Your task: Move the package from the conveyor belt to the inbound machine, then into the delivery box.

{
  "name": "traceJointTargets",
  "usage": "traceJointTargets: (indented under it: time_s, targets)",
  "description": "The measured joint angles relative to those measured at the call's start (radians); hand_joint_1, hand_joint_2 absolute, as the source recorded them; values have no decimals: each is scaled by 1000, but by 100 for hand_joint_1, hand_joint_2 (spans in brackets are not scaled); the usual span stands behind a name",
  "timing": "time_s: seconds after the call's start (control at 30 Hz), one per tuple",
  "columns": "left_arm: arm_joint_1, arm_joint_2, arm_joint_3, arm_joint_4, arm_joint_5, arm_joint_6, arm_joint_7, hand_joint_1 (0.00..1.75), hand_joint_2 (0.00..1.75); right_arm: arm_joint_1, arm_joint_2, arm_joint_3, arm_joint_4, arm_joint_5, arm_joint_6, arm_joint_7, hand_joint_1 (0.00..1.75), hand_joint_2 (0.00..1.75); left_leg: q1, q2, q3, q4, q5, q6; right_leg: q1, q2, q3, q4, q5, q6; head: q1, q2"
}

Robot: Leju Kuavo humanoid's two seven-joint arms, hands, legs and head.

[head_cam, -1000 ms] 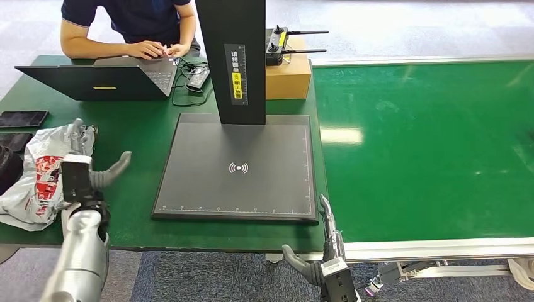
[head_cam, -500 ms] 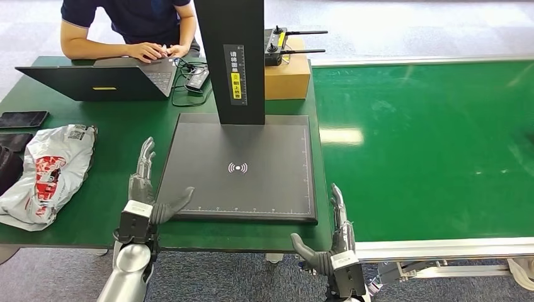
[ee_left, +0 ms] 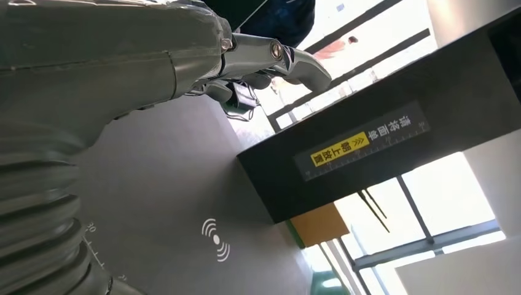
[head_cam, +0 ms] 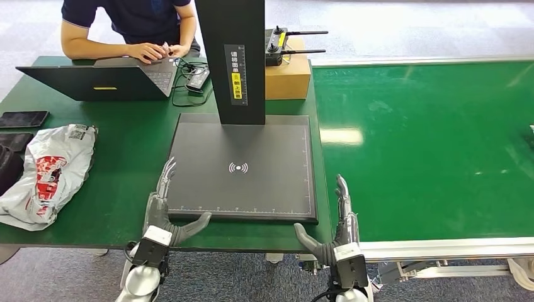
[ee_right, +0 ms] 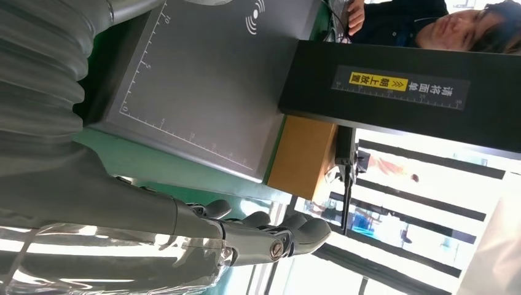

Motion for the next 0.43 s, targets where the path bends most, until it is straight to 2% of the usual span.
traceJointTargets:
  time_s: [0.43]
  targets:
    - [7,0,-16,10,-20,-5,0,0,175,-12,-5,-1,1,-12,-4,7,0,175,0,0,0,0,0,0,0,0,0,0,0,0,0,0]
